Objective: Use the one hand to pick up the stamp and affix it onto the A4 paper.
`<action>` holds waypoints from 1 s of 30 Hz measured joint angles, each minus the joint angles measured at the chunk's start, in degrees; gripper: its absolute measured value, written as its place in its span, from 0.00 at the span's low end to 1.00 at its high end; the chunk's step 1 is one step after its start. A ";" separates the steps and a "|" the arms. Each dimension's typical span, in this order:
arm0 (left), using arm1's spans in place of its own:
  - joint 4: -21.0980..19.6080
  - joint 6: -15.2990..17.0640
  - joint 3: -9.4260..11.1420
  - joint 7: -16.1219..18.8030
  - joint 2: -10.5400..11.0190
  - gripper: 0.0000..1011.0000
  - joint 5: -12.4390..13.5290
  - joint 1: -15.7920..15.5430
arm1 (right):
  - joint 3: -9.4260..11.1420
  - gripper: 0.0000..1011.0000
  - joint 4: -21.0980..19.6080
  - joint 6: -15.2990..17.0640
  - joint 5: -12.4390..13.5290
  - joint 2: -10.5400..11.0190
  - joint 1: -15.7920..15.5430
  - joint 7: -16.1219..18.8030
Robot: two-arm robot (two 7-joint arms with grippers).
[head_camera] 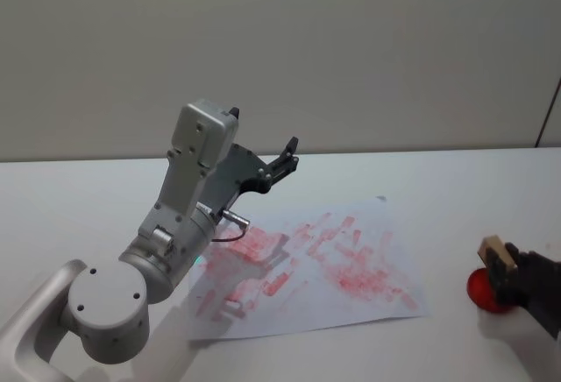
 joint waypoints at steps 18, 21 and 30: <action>0.00 0.00 0.00 0.00 0.00 0.99 0.00 0.00 | -2.01 0.21 2.22 -6.93 -0.94 -3.53 5.74 11.05; 0.00 0.00 0.00 0.00 0.00 0.99 0.00 0.00 | -2.47 0.21 3.11 -6.93 -0.76 -4.17 6.72 13.25; 0.00 0.00 0.00 0.00 0.00 0.99 0.00 0.00 | -3.81 0.21 5.87 -3.66 -1.36 -5.42 8.97 18.38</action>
